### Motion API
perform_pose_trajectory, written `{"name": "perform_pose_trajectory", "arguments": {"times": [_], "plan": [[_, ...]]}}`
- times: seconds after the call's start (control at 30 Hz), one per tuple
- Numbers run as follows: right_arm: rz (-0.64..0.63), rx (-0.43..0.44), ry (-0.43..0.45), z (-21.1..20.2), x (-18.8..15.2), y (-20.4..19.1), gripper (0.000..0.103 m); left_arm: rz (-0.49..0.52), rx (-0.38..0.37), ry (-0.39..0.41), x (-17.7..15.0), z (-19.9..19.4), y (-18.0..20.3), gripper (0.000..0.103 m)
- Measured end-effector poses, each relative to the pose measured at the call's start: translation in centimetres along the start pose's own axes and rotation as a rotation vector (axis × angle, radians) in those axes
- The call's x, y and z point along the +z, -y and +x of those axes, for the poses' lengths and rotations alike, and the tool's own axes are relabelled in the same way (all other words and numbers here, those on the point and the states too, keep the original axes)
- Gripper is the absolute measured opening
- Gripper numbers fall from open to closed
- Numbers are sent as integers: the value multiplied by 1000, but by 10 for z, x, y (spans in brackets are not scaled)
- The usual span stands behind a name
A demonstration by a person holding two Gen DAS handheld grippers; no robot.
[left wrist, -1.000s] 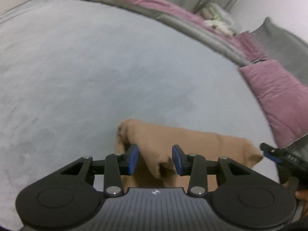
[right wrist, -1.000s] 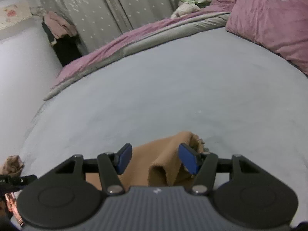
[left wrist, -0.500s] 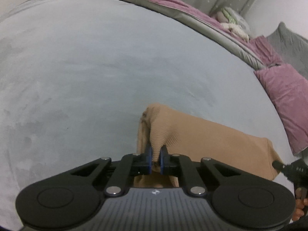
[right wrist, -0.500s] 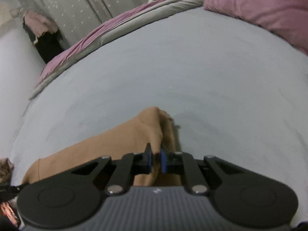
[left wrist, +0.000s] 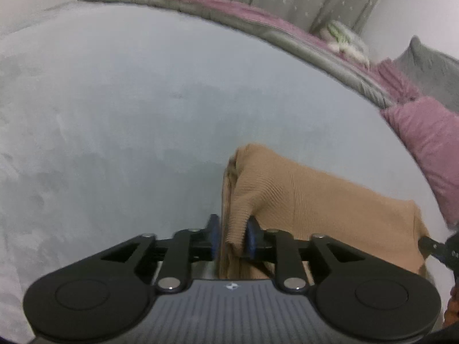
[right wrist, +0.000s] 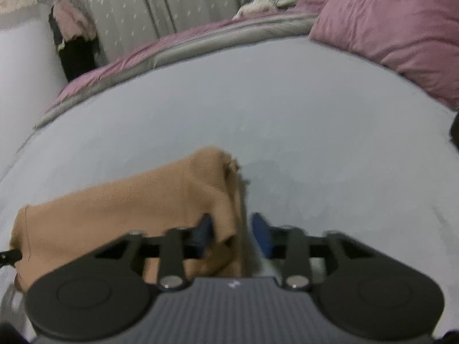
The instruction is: Fold clothes
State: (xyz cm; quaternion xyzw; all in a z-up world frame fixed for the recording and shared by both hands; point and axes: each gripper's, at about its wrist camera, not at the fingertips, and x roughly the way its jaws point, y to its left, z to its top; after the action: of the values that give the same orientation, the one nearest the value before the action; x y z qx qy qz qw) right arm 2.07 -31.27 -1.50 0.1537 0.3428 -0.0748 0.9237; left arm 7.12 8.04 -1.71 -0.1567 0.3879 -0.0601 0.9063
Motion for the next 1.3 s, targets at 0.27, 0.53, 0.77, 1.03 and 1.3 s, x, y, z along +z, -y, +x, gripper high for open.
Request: {"name": "perform_pose_trajectory", "arguments": {"times": [0.27,0.53,0.77,1.03,1.3], "plan": [[-111,-28,118,-13,9,-29,53,175,110,101,9,-15,37,38],[-202,-24,156,-10,12,-59,53,176,137,69,17,-11,34,40],[-260,-39,165,3,3,-71,49,240,200,219,16,-29,42,38],[-286,-36,174,13,-8,-79,45,248,25,262,14,-22,46,12],[-328,-80,180,35,-5,-83,41,370,26,240,8,37,65,11]]}}
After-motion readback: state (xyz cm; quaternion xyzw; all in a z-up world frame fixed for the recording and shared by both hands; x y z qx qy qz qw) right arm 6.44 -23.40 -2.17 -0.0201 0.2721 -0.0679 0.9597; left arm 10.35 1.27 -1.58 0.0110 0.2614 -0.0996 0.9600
